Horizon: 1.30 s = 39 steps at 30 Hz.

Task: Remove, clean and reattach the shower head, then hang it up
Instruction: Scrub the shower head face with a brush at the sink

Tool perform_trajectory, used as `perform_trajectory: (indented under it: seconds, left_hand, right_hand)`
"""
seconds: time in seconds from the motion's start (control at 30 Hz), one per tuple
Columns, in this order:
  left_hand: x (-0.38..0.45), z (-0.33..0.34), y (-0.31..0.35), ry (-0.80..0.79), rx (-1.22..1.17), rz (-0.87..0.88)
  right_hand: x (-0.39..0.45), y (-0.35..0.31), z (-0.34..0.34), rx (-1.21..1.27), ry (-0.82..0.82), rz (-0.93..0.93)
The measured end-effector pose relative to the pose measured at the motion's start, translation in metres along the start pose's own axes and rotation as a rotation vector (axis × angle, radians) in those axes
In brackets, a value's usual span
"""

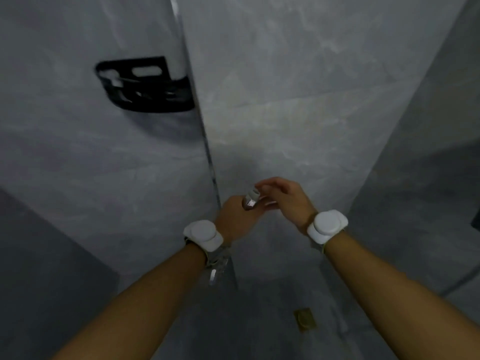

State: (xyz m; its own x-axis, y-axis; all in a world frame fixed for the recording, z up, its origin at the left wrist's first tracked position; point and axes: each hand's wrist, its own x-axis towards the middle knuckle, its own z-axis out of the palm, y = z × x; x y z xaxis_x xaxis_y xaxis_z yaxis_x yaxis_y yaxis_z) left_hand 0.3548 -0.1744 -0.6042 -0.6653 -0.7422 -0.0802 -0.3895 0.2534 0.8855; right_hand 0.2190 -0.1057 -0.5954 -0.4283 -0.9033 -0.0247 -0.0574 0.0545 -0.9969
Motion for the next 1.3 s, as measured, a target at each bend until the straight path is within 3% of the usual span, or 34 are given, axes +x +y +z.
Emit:
perform_trajectory:
  seconds: [0.23,0.4,0.73,0.83,1.07,1.3]
  left_hand:
    - [-0.014,-0.129,0.017,0.272,-0.107,0.036]
    - [-0.012,-0.204,0.036,0.334,-0.142,0.098]
    - [0.021,-0.277,0.060,0.408,-0.157,0.129]
    - [0.032,-0.286,0.060,0.449,-0.144,0.133]
    - [0.054,-0.305,0.047,0.492,-0.166,0.080]
    - [0.058,-0.313,0.039,0.479,-0.178,0.094]
  right_hand:
    - [0.022,-0.091,0.092,-0.111,-0.003,-0.364]
    - [0.046,-0.139,0.143,-0.158,0.097,-0.534]
    - [0.105,-0.193,0.183,-0.351,0.229,-0.659]
    - [0.124,-0.199,0.188,-0.468,0.144,-0.584]
    - [0.168,-0.212,0.215,-1.033,-0.012,-0.521]
    - [0.172,-0.220,0.221,-0.883,0.068,-0.652]
